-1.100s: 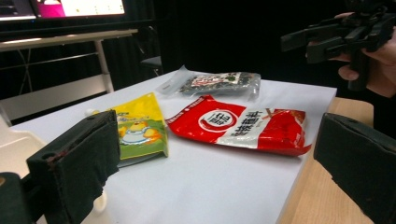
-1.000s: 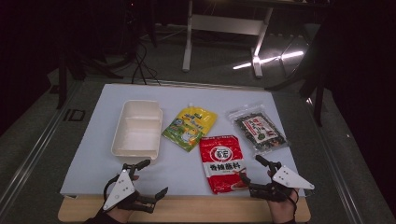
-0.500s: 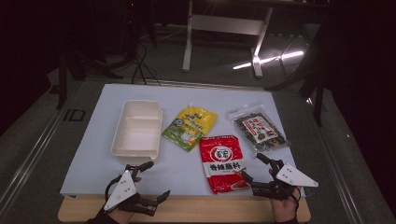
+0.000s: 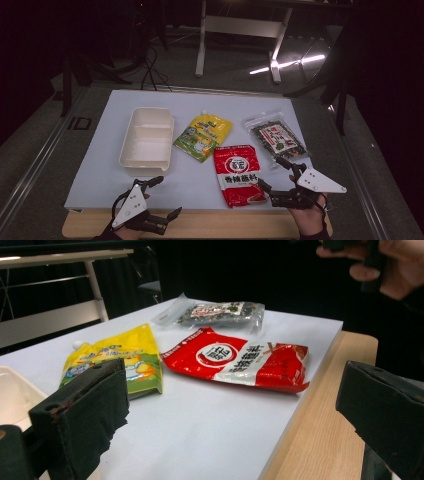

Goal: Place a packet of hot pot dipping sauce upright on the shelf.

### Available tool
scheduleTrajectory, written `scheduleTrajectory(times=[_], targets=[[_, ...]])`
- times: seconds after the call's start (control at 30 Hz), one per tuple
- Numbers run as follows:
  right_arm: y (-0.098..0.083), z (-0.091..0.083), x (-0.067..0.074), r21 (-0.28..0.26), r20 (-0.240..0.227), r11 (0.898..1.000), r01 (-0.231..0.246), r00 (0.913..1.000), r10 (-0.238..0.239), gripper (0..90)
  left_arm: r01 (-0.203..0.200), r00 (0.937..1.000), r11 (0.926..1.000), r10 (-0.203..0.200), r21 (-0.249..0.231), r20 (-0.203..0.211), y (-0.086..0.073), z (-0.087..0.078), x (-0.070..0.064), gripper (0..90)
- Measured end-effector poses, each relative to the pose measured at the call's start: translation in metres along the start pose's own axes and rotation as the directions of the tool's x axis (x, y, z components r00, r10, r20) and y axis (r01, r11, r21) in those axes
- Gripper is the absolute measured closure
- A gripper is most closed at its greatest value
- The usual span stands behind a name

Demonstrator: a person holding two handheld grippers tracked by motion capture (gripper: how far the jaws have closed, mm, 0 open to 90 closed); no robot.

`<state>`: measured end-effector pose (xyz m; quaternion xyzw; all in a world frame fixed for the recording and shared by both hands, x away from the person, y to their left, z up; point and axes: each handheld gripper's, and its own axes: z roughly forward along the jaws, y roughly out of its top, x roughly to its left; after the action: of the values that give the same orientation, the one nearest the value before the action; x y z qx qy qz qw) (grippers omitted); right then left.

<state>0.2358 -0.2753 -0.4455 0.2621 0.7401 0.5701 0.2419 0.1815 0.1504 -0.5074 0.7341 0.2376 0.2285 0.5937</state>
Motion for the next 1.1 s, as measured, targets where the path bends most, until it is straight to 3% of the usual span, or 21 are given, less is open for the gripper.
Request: scheduleTrajectory(times=[0.23,0.53,0.6,0.7,0.8,1.1], targets=[[0.017,0.011,-0.014,0.002,-0.012,1.0,0.012,0.9999,-0.012,10.5,0.0,0.9999,0.9989,-0.001,0.048,0.013,-0.002,0.004,-0.001,1.5],[0.025,0.033,-0.029,0.03,-0.023,0.999,0.01,0.9997,-0.01,10.9,0.006,0.9996,0.9988,-0.007,0.049,0.027,-0.002,0.004,0.0,1.5],[0.029,0.047,-0.036,0.066,-0.025,0.998,0.008,0.9997,-0.007,10.2,0.014,0.9996,0.9985,-0.015,0.054,0.023,-0.002,0.004,0.0,1.5],[0.03,0.054,-0.039,0.089,-0.032,0.996,0.002,0.9995,0.001,10.2,0.029,0.9993,0.9992,-0.03,0.029,0.022,-0.003,0.003,0.0,1.5],[0.031,0.066,-0.045,0.108,-0.037,0.994,0.002,0.9993,0.002,10.5,0.014,0.9999,0.9995,-0.015,0.029,0.009,-0.004,0.004,0.0,1.5],[0.03,0.088,-0.066,0.164,-0.065,0.986,0.001,0.9978,0.01,11.6,0.013,0.9997,0.9987,-0.014,0.049,0.022,-0.006,0.006,0.0,1.5]])
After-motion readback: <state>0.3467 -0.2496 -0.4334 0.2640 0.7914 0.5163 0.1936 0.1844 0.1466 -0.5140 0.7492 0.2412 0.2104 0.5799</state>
